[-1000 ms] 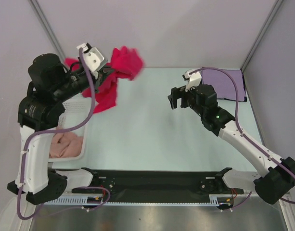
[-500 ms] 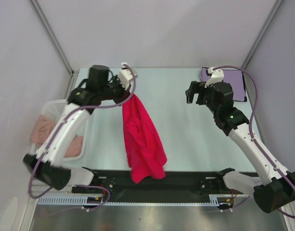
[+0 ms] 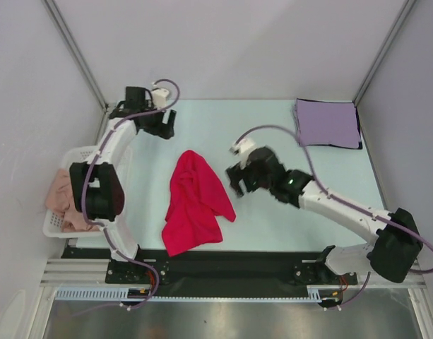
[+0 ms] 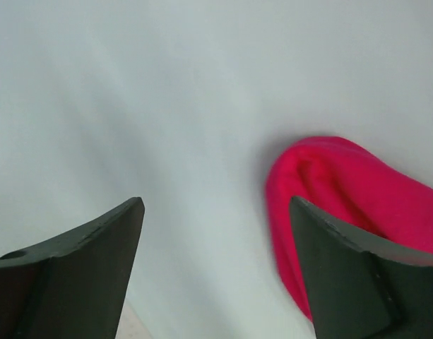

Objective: Fold and stack the t-shirts
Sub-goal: Move the tshirt to the center of the board, then flatten the tshirt out

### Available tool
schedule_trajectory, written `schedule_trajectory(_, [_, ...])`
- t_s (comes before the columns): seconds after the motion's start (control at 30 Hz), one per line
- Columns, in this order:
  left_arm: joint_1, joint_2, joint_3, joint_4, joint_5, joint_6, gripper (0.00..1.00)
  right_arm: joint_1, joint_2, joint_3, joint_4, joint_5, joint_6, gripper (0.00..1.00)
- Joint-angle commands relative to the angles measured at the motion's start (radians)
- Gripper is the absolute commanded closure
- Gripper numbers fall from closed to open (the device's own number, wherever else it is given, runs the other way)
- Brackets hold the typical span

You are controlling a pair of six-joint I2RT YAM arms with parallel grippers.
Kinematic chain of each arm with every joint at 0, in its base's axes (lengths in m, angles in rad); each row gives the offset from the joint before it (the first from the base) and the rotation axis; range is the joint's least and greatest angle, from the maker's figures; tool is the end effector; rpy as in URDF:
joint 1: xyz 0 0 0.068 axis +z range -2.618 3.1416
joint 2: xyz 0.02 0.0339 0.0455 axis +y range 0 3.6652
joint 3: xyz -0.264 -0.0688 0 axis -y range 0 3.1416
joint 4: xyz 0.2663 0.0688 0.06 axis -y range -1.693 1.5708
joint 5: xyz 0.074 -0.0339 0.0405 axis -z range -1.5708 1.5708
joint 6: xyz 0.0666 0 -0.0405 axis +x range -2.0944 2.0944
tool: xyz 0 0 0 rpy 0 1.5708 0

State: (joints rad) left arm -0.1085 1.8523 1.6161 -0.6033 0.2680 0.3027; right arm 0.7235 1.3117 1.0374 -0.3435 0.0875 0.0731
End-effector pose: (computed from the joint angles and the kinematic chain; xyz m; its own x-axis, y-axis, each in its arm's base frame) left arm 0.4540 -0.0672 0.2602 -0.6228 0.3570 -0.6962 0.4881 0.8727 0.0109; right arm 0.2582 0.2203 0.2730 -0.4772 -0.3245 -0.8167 -0.5728 0.8197 0.0091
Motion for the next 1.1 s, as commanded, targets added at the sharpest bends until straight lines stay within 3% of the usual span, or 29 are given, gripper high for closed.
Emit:
schedule_trajectory(0.0, [0.104, -0.160, -0.031, 0.043, 0.072, -0.036, 0.09, 0.267, -0.008, -0.069, 0.060, -0.051, -0.165, 0.16])
schedule_trajectory(0.07, [0.151, -0.238, -0.158, 0.048, 0.066, -0.011, 0.08, 0.426, 0.032, -0.088, 0.054, 0.001, -0.202, 0.14])
schedule_trajectory(0.17, [0.165, -0.381, -0.315, 0.036, 0.043, 0.056, 0.06, 0.528, 0.151, -0.035, -0.029, 0.050, -0.226, 0.15])
schedule_trajectory(0.33, [0.179, -0.598, -0.493, 0.016, 0.030, 0.105, 0.02, 0.585, 0.323, 0.012, -0.005, 0.072, -0.217, 0.24])
schedule_trajectory(0.47, [0.181, -0.692, -0.536, -0.004, 0.045, 0.099, 0.01, 0.587, 0.405, 0.087, -0.025, 0.234, -0.184, 0.73])
schedule_trajectory(0.5, [0.179, -0.702, -0.535, -0.027, 0.048, 0.099, 0.01, 0.587, 0.406, 0.110, -0.028, 0.257, -0.182, 1.00])
schedule_trajectory(0.7, [0.187, -0.708, -0.509, -0.079, 0.050, 0.104, 0.01, 0.577, 0.270, 0.211, -0.074, 0.239, -0.170, 1.00])
schedule_trajectory(0.8, [0.188, -0.702, -0.490, -0.078, 0.046, 0.108, 0.01, 0.412, 0.143, 0.231, -0.080, 0.192, -0.078, 1.00])
schedule_trajectory(0.9, [0.187, -0.690, -0.478, -0.064, 0.053, 0.107, 0.02, 0.127, 0.058, 0.184, -0.081, 0.074, 0.025, 1.00])
schedule_trajectory(1.07, [0.171, -0.645, -0.469, -0.092, 0.189, 0.119, 0.11, -0.174, 0.095, 0.147, -0.023, 0.031, 0.065, 1.00])
